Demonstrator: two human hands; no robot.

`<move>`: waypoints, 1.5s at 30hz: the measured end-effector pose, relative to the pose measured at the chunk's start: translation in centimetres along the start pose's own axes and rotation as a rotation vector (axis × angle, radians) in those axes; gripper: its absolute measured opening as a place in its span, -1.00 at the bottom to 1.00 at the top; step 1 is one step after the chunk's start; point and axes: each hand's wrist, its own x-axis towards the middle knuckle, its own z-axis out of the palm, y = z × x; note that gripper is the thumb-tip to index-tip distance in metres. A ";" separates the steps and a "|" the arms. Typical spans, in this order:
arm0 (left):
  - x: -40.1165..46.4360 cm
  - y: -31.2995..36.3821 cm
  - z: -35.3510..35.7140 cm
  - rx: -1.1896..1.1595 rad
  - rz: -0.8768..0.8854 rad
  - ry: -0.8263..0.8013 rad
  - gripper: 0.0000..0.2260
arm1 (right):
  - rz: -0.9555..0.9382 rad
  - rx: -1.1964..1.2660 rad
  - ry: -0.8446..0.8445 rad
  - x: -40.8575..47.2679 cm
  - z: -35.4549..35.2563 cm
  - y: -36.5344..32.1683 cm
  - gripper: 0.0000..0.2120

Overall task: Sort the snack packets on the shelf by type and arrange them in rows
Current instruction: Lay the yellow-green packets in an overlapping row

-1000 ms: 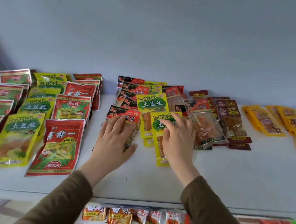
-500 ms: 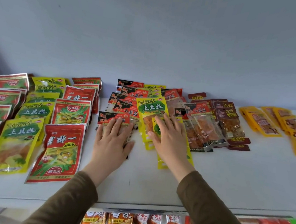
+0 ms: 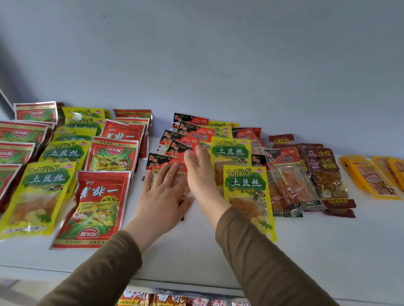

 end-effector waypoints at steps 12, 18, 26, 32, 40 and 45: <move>0.5 -1.6 -1.2 -0.065 -0.026 -0.066 -0.40 | 0.145 0.310 0.043 3.8 1.3 -0.6 -0.41; 0.5 -2.3 -1.0 -0.071 -0.018 0.010 -0.25 | 0.184 0.329 -0.003 4.9 1.6 -0.6 -0.43; 1.0 -2.8 -0.6 0.025 -0.183 -0.033 -0.12 | 0.185 0.244 -0.005 5.4 2.5 -0.3 -0.40; 0.7 -3.0 -1.0 -0.065 -0.151 -0.098 -0.12 | 0.185 0.251 0.054 6.1 2.5 -0.4 -0.41; 0.3 -3.8 -1.6 -0.170 -0.157 -0.167 -0.15 | 0.273 0.337 0.111 7.6 2.5 -1.2 -0.43; 0.4 -4.0 -1.8 -0.219 -0.159 -0.186 -0.15 | 0.300 0.418 0.008 7.7 1.7 -1.6 -0.42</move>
